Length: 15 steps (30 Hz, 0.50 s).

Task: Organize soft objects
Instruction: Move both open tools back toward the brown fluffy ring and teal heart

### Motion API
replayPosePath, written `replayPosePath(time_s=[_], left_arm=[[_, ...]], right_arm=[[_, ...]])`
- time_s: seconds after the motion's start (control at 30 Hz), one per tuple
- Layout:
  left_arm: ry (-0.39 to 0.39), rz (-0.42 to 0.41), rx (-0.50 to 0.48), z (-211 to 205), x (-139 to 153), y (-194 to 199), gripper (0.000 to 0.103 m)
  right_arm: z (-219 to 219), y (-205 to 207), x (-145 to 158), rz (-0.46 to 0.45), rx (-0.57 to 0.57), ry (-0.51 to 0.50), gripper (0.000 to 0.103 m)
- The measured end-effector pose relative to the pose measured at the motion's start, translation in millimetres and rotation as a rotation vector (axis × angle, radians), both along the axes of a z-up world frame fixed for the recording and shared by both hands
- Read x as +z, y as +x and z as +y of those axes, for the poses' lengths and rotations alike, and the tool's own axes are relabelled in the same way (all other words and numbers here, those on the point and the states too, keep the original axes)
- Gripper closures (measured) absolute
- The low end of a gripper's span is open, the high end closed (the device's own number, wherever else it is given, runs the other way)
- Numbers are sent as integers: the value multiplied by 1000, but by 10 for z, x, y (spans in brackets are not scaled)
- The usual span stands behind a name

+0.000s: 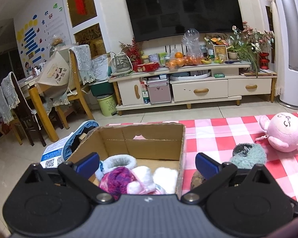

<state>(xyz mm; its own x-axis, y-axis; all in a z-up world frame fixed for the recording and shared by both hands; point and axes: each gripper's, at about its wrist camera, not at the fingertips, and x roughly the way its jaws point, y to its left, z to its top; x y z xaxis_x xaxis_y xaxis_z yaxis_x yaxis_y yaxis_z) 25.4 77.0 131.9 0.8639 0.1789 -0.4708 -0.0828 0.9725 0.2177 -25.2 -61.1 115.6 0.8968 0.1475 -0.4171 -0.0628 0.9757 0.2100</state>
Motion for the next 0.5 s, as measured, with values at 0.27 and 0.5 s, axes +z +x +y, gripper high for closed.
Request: replayPosePath(time_s=[0.27,0.5], left_arm=[[34,-5,-28,-171,-35,-10,1],[45,-19,-73,-302,-52,-33,1]], right_arm=[[-72,18,-43,14,-28,13,0],[-167,41,-53,16,-68,28,0]])
